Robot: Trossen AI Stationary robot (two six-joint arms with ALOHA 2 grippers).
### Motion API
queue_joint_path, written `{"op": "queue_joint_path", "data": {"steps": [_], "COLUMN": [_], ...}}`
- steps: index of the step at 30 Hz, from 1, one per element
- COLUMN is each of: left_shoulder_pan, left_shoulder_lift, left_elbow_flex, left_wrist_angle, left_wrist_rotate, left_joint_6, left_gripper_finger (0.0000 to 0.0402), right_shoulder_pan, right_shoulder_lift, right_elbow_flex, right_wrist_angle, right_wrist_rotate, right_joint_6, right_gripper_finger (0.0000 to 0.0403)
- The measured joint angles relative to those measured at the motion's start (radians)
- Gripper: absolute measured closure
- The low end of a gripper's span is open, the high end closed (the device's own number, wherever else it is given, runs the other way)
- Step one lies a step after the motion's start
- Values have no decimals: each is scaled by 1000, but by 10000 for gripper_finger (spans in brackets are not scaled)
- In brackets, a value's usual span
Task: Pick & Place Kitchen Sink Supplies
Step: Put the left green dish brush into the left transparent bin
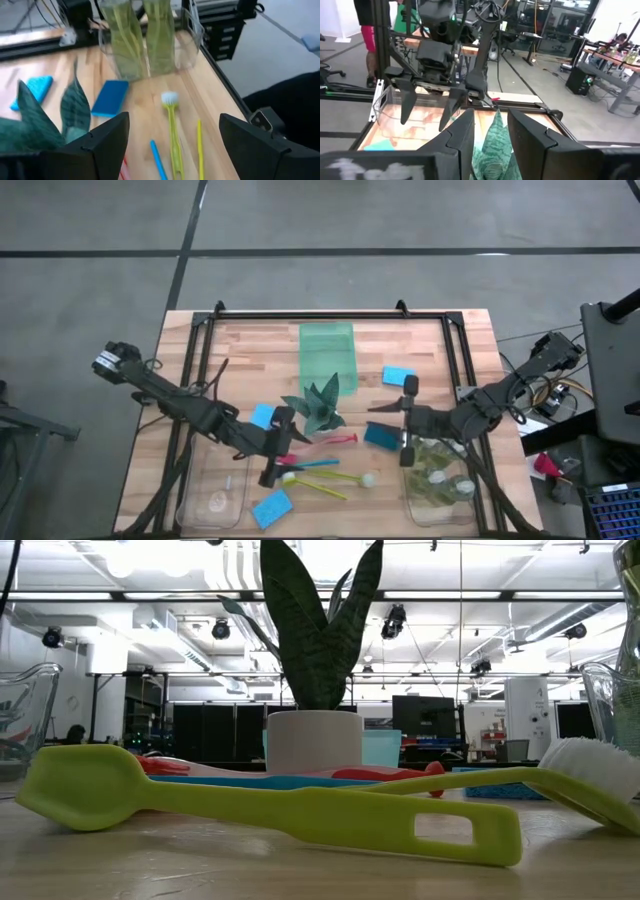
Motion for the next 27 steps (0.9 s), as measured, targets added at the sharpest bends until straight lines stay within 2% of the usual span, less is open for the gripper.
{"op": "queue_joint_path", "data": {"steps": [6, 15, 22, 27], "left_shoulder_pan": [0, -16, -41, -61], "left_shoulder_lift": [18, 119, 189, 257], "left_elbow_flex": [-23, -25, -24, -24], "left_wrist_angle": [-5, -44, -34, -2], "left_wrist_rotate": [30, 32, 32, -10], "left_joint_6": [-60, -96, -215, -247], "left_gripper_finger": [101, 101, 101, 101], "right_shoulder_pan": [2, 1, -3, -3], "right_shoulder_lift": [0, 25, 70, 111], "right_elbow_flex": [-3, -18, -18, -18], "right_wrist_angle": [0, 6, 9, 9], "right_wrist_rotate": [0, 2, 3, 7], "right_joint_6": [29, 26, 17, 19], "right_gripper_finger": [289, 289, 299, 300]}}
